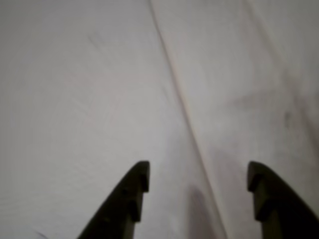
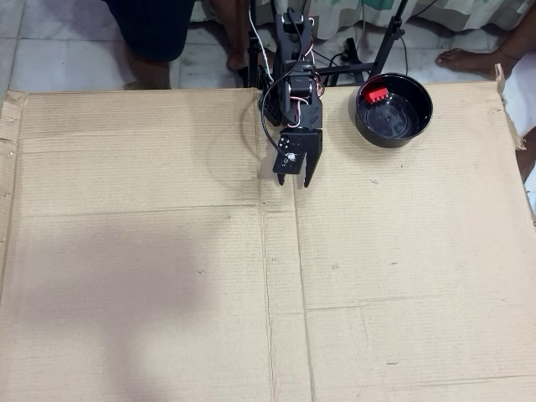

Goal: Grasp a lego block and put it in the bin.

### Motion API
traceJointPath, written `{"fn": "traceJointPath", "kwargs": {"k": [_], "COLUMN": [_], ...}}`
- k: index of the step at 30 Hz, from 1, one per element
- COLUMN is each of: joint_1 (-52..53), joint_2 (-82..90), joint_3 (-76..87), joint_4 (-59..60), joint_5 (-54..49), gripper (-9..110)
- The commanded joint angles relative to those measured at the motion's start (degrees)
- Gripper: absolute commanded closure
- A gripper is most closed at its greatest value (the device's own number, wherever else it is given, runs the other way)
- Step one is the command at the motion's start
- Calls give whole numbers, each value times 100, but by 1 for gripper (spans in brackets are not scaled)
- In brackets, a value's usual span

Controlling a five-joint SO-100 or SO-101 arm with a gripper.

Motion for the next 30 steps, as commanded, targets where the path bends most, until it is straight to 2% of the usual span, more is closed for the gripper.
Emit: {"fn": "traceJointPath", "kwargs": {"k": [1,7,11,15,18,26,30], "joint_1": [-237,-308,-114,-97,-132,-185,-193], "joint_2": [545,1222,1257,1257,1257,1266,1274], "joint_3": [123,105,88,88,88,88,88], "joint_4": [299,1107,1178,1178,1187,1107,1107], "joint_5": [-35,-176,-1327,-2479,-3612,-7822,-9053], "gripper": [79,83,101,101,101,101,101]}}
